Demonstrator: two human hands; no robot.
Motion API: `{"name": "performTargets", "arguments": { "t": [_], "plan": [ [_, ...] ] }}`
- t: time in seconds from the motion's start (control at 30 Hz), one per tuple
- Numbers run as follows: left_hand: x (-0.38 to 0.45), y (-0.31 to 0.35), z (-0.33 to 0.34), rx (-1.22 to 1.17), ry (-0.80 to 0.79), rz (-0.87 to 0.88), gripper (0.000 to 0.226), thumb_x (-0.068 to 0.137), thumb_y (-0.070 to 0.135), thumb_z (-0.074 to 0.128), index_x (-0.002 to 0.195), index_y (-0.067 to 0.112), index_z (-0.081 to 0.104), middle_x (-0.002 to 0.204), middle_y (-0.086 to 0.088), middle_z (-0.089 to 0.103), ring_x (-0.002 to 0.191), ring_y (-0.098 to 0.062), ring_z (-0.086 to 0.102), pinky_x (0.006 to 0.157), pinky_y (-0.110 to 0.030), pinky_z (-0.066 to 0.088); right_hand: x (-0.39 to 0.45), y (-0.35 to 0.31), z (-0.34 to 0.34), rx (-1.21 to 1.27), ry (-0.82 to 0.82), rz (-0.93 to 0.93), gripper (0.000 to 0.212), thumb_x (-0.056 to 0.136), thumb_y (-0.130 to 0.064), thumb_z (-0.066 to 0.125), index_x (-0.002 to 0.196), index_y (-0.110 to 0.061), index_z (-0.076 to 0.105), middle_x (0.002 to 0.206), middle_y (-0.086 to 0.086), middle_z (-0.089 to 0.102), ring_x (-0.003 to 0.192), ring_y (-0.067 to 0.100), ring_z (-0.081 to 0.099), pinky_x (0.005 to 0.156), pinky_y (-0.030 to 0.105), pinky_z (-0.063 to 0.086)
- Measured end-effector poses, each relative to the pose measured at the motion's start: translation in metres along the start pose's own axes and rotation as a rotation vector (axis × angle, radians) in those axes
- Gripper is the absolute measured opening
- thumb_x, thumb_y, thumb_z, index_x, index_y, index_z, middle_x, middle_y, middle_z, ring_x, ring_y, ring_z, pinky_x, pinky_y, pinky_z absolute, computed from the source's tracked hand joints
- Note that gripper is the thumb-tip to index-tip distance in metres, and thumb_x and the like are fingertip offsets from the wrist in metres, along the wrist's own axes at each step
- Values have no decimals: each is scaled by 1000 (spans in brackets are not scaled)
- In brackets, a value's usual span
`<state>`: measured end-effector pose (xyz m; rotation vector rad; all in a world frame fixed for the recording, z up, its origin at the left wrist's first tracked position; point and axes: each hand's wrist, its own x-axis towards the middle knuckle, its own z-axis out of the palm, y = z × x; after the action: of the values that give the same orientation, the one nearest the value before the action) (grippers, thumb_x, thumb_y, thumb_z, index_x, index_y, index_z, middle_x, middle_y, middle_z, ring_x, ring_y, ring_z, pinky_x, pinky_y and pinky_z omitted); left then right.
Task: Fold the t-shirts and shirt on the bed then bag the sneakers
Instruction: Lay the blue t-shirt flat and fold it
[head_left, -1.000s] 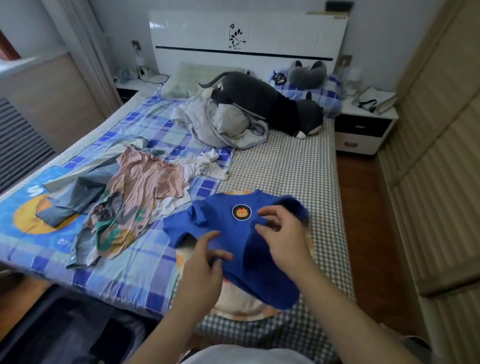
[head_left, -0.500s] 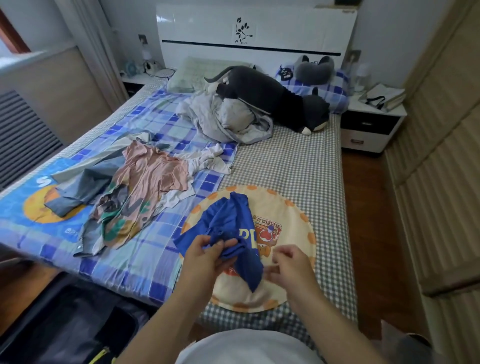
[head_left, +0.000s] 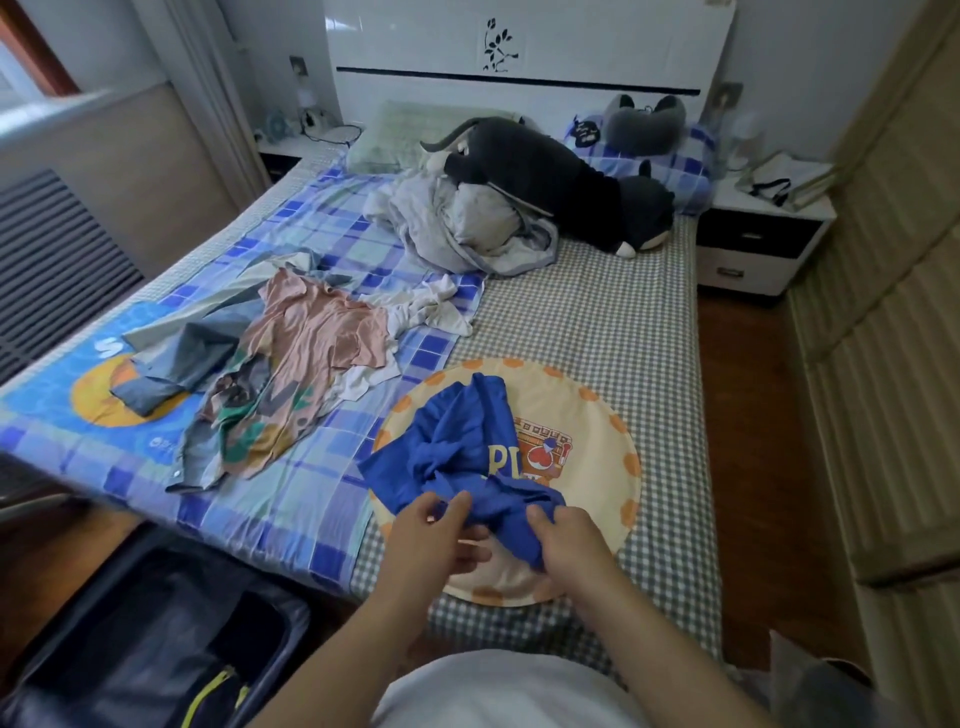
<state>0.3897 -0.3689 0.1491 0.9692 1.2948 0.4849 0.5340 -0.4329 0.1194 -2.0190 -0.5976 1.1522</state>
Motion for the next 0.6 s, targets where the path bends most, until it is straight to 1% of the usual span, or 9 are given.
{"name": "performTargets", "arguments": {
  "t": [0.1, 0.2, 0.27, 0.33, 0.37, 0.4, 0.43, 0.53, 0.6],
  "plan": [
    [28, 8, -41, -8, 105, -36, 14, 102, 12, 53, 104, -1, 55, 69, -20, 72, 49, -27, 67, 47, -27, 50, 25, 21, -35, -437, 89, 2, 23, 104, -28, 46, 96, -20, 66, 89, 3, 69, 81, 23, 66, 79, 38, 56],
    [64, 21, -111, -205, 342, -101, 22, 104, 22, 49, 116, 4, 52, 63, -20, 71, 47, -25, 69, 40, -26, 54, 35, 24, -83, -685, 362, -27, 24, 103, -19, 38, 91, -22, 59, 76, -5, 57, 69, 17, 56, 65, 36, 50],
    [85, 16, -157, -241, 473, -34, 25, 101, 21, 50, 117, 3, 56, 72, -21, 72, 62, -29, 74, 46, -28, 58, 37, 28, -108, -614, 599, -149, 23, 102, -11, 38, 100, -22, 58, 76, -5, 55, 71, 23, 52, 66, 36, 43],
    [94, -2, -185, -178, 564, 16, 14, 97, 13, 52, 103, 4, 61, 89, -17, 68, 88, -35, 73, 53, -30, 60, 40, 40, -118, -521, 814, -355, 33, 99, -3, 43, 120, -15, 65, 92, 8, 68, 81, 33, 62, 72, 41, 50],
    [94, -15, -190, -173, 546, 14, 9, 98, 10, 52, 99, 6, 60, 96, -15, 64, 92, -34, 70, 53, -27, 59, 41, 51, -117, -539, 825, -463, 36, 96, -1, 46, 124, -12, 66, 100, 11, 71, 86, 34, 65, 76, 42, 53],
    [93, -31, -192, -183, 502, -10, 8, 99, 6, 51, 98, 8, 58, 101, -14, 61, 89, -29, 66, 52, -24, 58, 40, 62, -113, -608, 743, -547, 36, 94, 0, 49, 122, -13, 67, 102, 10, 71, 88, 32, 66, 77, 41, 54],
    [91, -49, -191, -196, 451, -66, 11, 100, 2, 48, 98, 7, 58, 104, -16, 59, 84, -26, 62, 50, -23, 57, 41, 77, -108, -718, 545, -534, 33, 94, -3, 51, 118, -18, 69, 102, 6, 72, 87, 27, 66, 78, 38, 55],
    [80, -104, -187, -220, 450, -288, 27, 90, -15, 38, 110, -7, 53, 94, -24, 55, 75, -31, 53, 34, -30, 51, 47, 126, -93, -1135, -158, -85, 24, 96, -16, 50, 105, -30, 67, 101, -5, 64, 89, 16, 60, 80, 31, 51],
    [76, -132, -196, -186, 486, -372, 27, 99, -10, 32, 115, -14, 53, 84, -15, 51, 72, -29, 52, 30, -28, 47, 44, 149, -87, -1241, -242, 98, 25, 96, -16, 48, 110, -24, 67, 105, -1, 63, 94, 19, 61, 81, 30, 48]
  ]
}}
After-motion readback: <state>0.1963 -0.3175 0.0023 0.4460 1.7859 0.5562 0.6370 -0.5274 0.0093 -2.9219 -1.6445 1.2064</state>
